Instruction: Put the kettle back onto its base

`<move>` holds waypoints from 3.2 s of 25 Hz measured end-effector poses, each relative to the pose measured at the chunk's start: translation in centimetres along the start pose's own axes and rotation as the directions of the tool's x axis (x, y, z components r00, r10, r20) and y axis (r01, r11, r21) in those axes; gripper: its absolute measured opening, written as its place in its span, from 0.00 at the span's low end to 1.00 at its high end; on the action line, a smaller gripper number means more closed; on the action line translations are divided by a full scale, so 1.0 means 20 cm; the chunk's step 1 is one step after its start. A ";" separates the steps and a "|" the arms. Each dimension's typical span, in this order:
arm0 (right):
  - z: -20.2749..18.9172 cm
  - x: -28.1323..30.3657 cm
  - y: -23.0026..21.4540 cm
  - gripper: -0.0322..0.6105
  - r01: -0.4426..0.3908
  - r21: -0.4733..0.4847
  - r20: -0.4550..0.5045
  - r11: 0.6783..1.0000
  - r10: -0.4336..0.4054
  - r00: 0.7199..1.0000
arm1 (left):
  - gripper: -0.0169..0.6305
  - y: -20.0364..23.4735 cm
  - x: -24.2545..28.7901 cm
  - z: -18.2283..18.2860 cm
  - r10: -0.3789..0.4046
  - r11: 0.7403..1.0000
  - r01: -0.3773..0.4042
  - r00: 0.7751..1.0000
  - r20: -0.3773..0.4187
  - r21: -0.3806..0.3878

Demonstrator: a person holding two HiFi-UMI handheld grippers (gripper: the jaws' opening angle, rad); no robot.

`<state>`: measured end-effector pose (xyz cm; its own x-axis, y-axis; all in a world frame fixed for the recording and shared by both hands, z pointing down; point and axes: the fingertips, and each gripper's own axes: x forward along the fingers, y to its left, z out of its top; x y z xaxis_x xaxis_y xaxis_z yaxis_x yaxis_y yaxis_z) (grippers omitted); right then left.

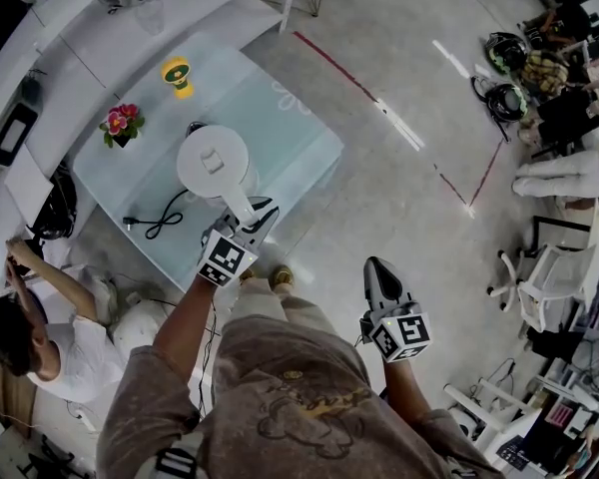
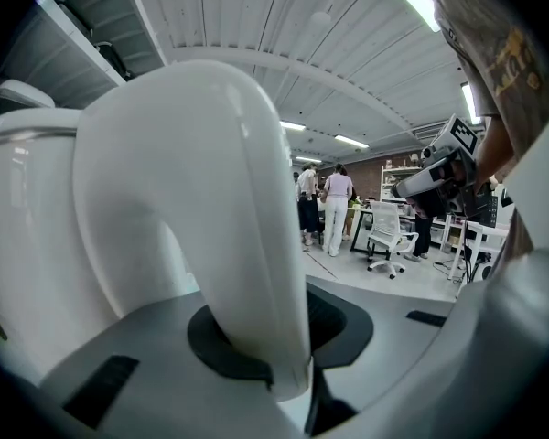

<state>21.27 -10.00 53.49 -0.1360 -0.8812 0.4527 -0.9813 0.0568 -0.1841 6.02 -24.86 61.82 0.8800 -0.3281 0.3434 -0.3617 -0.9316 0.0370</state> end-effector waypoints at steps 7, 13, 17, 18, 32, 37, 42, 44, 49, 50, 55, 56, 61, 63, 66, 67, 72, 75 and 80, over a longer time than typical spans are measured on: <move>-0.04 0.01 0.01 0.05 -0.002 0.004 -0.008 1.000 0.002 1.000 | 0.15 -0.02 0.02 -0.03 -0.016 1.000 0.016 1.000 -0.007 0.019; -0.05 0.02 0.01 0.05 -0.007 0.007 -0.017 1.000 0.007 1.000 | 0.15 -0.04 0.01 -0.07 -0.020 0.999 0.021 1.000 -0.023 0.025; -0.05 0.03 0.01 0.05 -0.006 0.007 -0.024 1.000 0.007 1.000 | 0.16 -0.05 0.03 -0.09 -0.022 0.999 0.024 0.999 -0.042 0.049; -0.05 0.03 0.01 0.05 -0.008 0.007 -0.025 1.000 0.008 1.000 | 0.16 -0.06 0.03 -0.10 -0.022 0.998 0.025 0.999 -0.048 0.057; -0.06 0.16 0.10 0.05 -0.133 -0.011 -0.031 0.991 0.132 0.991 | 0.38 -0.06 -0.05 -0.18 0.006 1.000 -0.005 0.988 -0.154 0.009; -0.03 0.23 0.20 0.05 -0.213 -0.041 -0.028 0.976 0.212 0.977 | 0.40 -0.01 -0.22 -0.12 0.092 0.993 -0.101 0.988 -0.126 -0.062; 0.04 0.30 0.31 0.05 -0.285 -0.073 -0.008 0.956 0.285 0.958 | 0.40 0.04 -0.42 0.00 0.184 0.975 -0.193 0.979 -0.090 -0.111; 0.06 0.31 0.36 0.05 -0.307 -0.080 0.000 0.948 0.308 0.951 | 0.40 0.04 -0.50 0.03 0.210 0.966 -0.220 0.974 -0.082 -0.136; 0.10 0.32 0.47 0.05 -0.354 -0.102 0.014 0.930 0.357 0.934 | 0.40 0.02 -0.71 0.14 0.273 0.942 -0.279 0.960 -0.056 -0.189; 0.11 0.31 0.49 0.05 -0.362 -0.108 0.016 0.926 0.366 0.931 | 0.40 0.02 -0.75 0.17 0.290 0.936 -0.293 0.956 -0.046 -0.197; 0.18 0.27 0.57 0.05 -0.387 -0.133 0.040 0.913 0.395 0.918 | 0.40 -0.03 -0.93 0.31 0.359 0.905 -0.343 0.933 0.021 -0.251; 0.19 0.26 0.58 0.05 -0.388 -0.135 0.046 0.912 0.397 0.917 | 0.40 -0.04 -0.97 0.34 0.369 0.901 -0.348 0.929 0.035 -0.257; 0.24 0.22 0.62 0.05 -0.388 -0.154 0.078 0.909 0.403 0.912 | 0.40 -0.08 -1.09 0.44 0.408 0.883 -0.366 0.908 0.098 -0.295; 0.26 0.21 0.63 0.05 -0.387 -0.158 0.089 0.908 0.404 0.911 | 0.40 -0.08 -1.13 0.46 0.428 0.872 -0.375 0.896 0.119 -0.313; 0.30 0.20 0.65 0.05 -0.391 -0.169 0.102 0.905 0.411 0.906 | 0.40 -0.10 -1.19 0.50 0.465 0.853 -0.397 0.873 0.148 -0.337; 0.31 0.20 0.65 0.05 -0.391 -0.174 0.106 0.904 0.412 0.905 | 0.40 -0.10 -1.21 0.52 0.477 0.847 -0.405 0.864 0.159 -0.344; 0.36 0.20 0.61 0.05 -0.366 -0.191 0.130 0.911 0.393 0.910 | 0.40 -0.13 -1.26 0.54 0.509 0.833 -0.424 0.839 0.192 -0.355; 0.37 0.20 0.60 0.05 -0.353 -0.192 0.139 0.916 0.382 0.914 | 0.39 -0.13 -1.28 0.53 0.512 0.834 -0.430 0.837 0.193 -0.345; 0.35 0.22 0.61 0.05 -0.351 -0.198 0.140 0.915 0.381 0.914 | 0.25 -0.10 -1.31 0.50 0.546 0.821 -0.475 0.817 0.188 -0.318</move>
<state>9.68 -16.53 47.12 -0.4789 -0.8495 0.2212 -0.8773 0.4542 -0.1550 -13.17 -15.94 43.42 0.5792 -0.8057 0.1238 -0.8126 -0.5587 0.1658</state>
